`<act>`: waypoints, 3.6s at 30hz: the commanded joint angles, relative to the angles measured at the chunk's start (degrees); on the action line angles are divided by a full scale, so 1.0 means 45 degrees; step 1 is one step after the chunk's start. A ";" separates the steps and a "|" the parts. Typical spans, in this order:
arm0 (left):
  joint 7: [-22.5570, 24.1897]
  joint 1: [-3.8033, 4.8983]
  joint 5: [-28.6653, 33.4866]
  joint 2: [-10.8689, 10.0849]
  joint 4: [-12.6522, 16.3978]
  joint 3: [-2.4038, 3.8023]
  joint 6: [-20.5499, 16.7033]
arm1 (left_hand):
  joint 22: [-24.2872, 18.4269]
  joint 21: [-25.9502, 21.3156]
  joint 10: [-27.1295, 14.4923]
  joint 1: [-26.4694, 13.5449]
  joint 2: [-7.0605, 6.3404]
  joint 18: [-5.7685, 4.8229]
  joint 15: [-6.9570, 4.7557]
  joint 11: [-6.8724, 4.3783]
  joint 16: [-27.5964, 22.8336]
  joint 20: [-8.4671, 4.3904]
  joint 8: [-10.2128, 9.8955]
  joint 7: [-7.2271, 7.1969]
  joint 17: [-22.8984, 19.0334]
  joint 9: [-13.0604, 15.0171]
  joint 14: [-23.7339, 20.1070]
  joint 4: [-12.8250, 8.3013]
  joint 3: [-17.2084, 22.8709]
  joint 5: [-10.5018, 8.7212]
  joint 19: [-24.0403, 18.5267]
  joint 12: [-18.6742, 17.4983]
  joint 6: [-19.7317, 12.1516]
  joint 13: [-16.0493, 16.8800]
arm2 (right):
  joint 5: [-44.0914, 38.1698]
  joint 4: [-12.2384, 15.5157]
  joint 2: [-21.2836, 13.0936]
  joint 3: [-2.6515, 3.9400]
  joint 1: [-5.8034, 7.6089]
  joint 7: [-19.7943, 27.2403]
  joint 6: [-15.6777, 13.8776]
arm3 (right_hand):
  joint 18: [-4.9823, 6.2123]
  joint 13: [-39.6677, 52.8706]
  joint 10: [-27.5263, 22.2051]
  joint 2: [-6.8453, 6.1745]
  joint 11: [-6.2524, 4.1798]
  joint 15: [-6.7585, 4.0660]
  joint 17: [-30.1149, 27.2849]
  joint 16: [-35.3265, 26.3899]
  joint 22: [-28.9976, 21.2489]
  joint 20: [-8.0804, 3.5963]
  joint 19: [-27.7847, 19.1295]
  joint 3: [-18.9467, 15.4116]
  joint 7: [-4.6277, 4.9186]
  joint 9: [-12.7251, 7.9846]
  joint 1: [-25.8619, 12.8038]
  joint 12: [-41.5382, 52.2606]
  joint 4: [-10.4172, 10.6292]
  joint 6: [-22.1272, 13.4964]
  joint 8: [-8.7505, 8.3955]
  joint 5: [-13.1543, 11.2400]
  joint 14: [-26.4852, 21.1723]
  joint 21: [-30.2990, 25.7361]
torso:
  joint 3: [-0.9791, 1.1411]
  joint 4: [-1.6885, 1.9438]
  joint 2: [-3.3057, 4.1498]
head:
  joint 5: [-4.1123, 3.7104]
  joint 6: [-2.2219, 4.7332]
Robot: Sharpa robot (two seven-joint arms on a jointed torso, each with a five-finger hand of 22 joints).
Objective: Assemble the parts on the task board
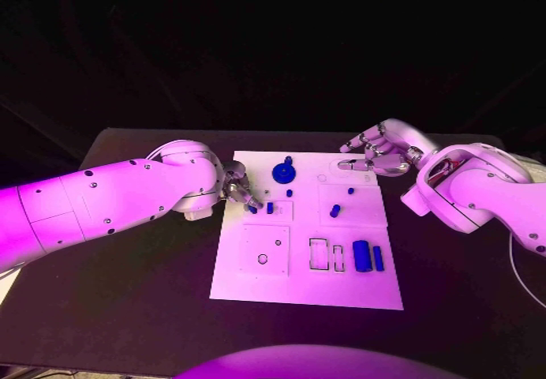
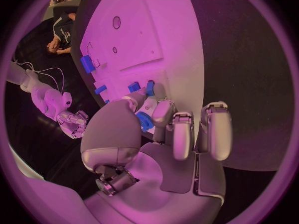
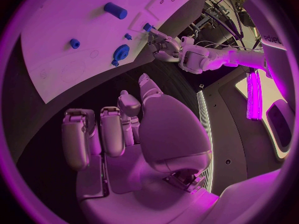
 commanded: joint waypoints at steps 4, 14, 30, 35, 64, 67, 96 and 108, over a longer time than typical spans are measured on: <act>-0.0177 -0.0103 0.0095 0.0019 -0.0009 -0.0082 0.0297 | 0.1900 0.0103 0.0135 -0.0190 -0.0024 -0.0111 -0.0092 -0.0012 0.0038 -0.0091 -0.0015 0.0018 0.3355 -0.0025 0.1360 0.0055 -0.0170 0.0027 0.0543 0.0037 0.0102 0.0025 | -0.0052 0.0020 0.0005 0.0000 -0.0008 0.0019 0.0138 | 0.0032 -0.0010 -0.0080 0.0054 -0.0033 -0.0089 0.0328 -0.0060 0.1292 -0.0056 -0.0070 -0.0060 0.0046 0.0018 -0.0045 -0.0045 0.0016 0.0034 -0.0054 0.0079 0.0679 -0.0062 | 0.0002 -0.0001 -0.0002 | 0.0015 -0.0017; -0.0189 -0.0103 0.0095 0.0020 -0.0010 -0.0080 0.0359 | 0.1944 0.0138 0.0145 -0.0217 -0.0020 -0.0122 -0.0093 -0.0016 0.0038 -0.0092 -0.0009 0.0011 0.3355 -0.0027 0.1360 0.0072 -0.0221 0.0029 0.0567 0.0040 0.0121 0.0030 | -0.0052 0.0015 0.0002 0.0000 -0.0008 0.0021 0.0169 | 0.0032 -0.0010 -0.0080 0.0054 -0.0033 -0.0089 0.0328 -0.0060 0.1292 -0.0056 -0.0070 -0.0060 0.0046 0.0018 -0.0045 -0.0045 0.0016 0.0034 -0.0054 0.0079 0.0679 -0.0062 | 0.0005 -0.0008 0.0001 | 0.0005 -0.0042; -0.0200 -0.0103 0.0095 0.0048 0.0009 -0.0077 0.0253 | 0.2054 0.0219 0.0251 -0.0534 -0.0037 -0.0150 -0.0106 -0.0043 0.0038 -0.0100 0.0036 -0.0023 0.3355 -0.0049 0.1360 0.0302 -0.0777 0.0025 0.0628 0.0090 0.0281 0.0092 | -0.0052 -0.0001 0.0018 0.0000 -0.0008 0.0034 0.0182 | 0.0034 -0.0018 -0.0086 0.0050 -0.0034 -0.0089 0.0316 -0.0072 0.1283 -0.0057 -0.0076 -0.0075 0.0046 0.0018 -0.0035 -0.0054 0.0014 0.0032 -0.0055 0.0079 0.0676 -0.0068 | -0.0002 -0.0002 -0.0004 | 0.0013 -0.0063; -0.0203 -0.0103 0.0095 0.0047 0.0022 -0.0075 0.0126 | 0.2088 0.0245 0.0269 -0.0582 -0.0015 -0.0158 -0.0108 -0.0046 0.0038 -0.0103 0.0046 -0.0028 0.3355 -0.0051 0.1360 0.0351 -0.0880 0.0029 0.0646 0.0104 0.0307 0.0110 | -0.0052 -0.0006 0.0022 0.0000 -0.0008 0.0037 0.0186 | 0.0034 -0.0018 -0.0086 0.0050 -0.0034 -0.0089 0.0316 -0.0072 0.1283 -0.0057 -0.0076 -0.0075 0.0046 0.0018 -0.0035 -0.0054 0.0014 0.0032 -0.0055 0.0079 0.0676 -0.0068 | 0.0001 0.0002 0.0001 | 0.0012 -0.0066; -0.0229 -0.0103 0.0095 -0.0013 0.0140 -0.0030 0.0164 | 0.2196 0.0328 0.0356 -0.0707 -0.0071 -0.0186 -0.0127 -0.0075 0.0038 -0.0117 0.0101 -0.0066 0.3355 -0.0048 0.1360 0.0507 -0.1417 0.0029 0.0705 0.0159 0.0419 0.0182 | -0.0048 -0.0025 0.0024 0.0000 -0.0008 0.0049 0.0206 | 0.0036 -0.0014 -0.0082 0.0052 -0.0033 -0.0089 0.0316 -0.0074 0.1273 -0.0057 -0.0082 -0.0085 0.0046 0.0018 -0.0036 -0.0046 0.0019 0.0031 -0.0055 0.0079 0.0676 -0.0074 | 0.0004 -0.0002 -0.0003 | 0.0016 -0.0116; -0.0229 -0.0103 0.0095 -0.0022 0.0162 -0.0024 0.0160 | 0.2205 0.0332 0.0366 -0.0744 -0.0078 -0.0187 -0.0128 -0.0079 0.0038 -0.0120 0.0106 -0.0068 0.3355 -0.0051 0.1360 0.0566 -0.1578 0.0029 0.0709 0.0158 0.0431 0.0184 | -0.0048 -0.0025 0.0025 0.0000 -0.0008 0.0050 0.0210 | 0.0036 -0.0014 -0.0082 0.0052 -0.0033 -0.0089 0.0316 -0.0074 0.1273 -0.0057 -0.0082 -0.0085 0.0046 0.0018 -0.0036 -0.0046 0.0019 0.0031 -0.0055 0.0079 0.0676 -0.0074 | 0.0003 -0.0004 -0.0001 | 0.0018 -0.0130; -0.0232 -0.0104 0.0095 -0.0098 0.0353 0.0013 -0.0335 | 0.2302 0.0407 0.0452 -0.0406 0.0237 -0.0211 -0.0159 -0.0130 0.0038 -0.0143 0.0147 -0.0131 0.3355 -0.0044 0.1360 0.0500 -0.1709 0.0068 0.0761 0.0228 0.0489 0.0279 | -0.0047 -0.0060 0.0056 0.0000 -0.0008 0.0052 0.0281 | 0.0036 -0.0014 -0.0082 0.0052 -0.0033 -0.0089 0.0316 -0.0074 0.1273 -0.0057 -0.0082 -0.0085 0.0046 0.0018 -0.0036 -0.0046 0.0019 0.0031 -0.0055 0.0079 0.0676 -0.0074 | 0.0011 -0.0001 -0.0004 | 0.0009 -0.0147; -0.0234 -0.0092 0.0103 -0.0393 0.0555 0.0238 -0.0574 | 0.2258 0.0354 0.0440 -0.0886 0.0132 -0.0197 -0.0154 -0.0109 0.0038 -0.0148 0.0143 -0.0098 0.3355 -0.0060 0.1360 0.0958 -0.2448 0.0058 0.0734 0.0171 0.0485 0.0226 | -0.0078 -0.0106 0.0065 -0.0001 -0.0009 0.0053 0.0301 | 0.0036 -0.0014 -0.0082 0.0052 -0.0033 -0.0089 0.0316 -0.0074 0.1273 -0.0057 -0.0082 -0.0085 0.0046 0.0018 -0.0036 -0.0046 0.0019 0.0031 -0.0055 0.0079 0.0676 -0.0074 | 0.0000 -0.0001 -0.0005 | -0.0029 -0.0148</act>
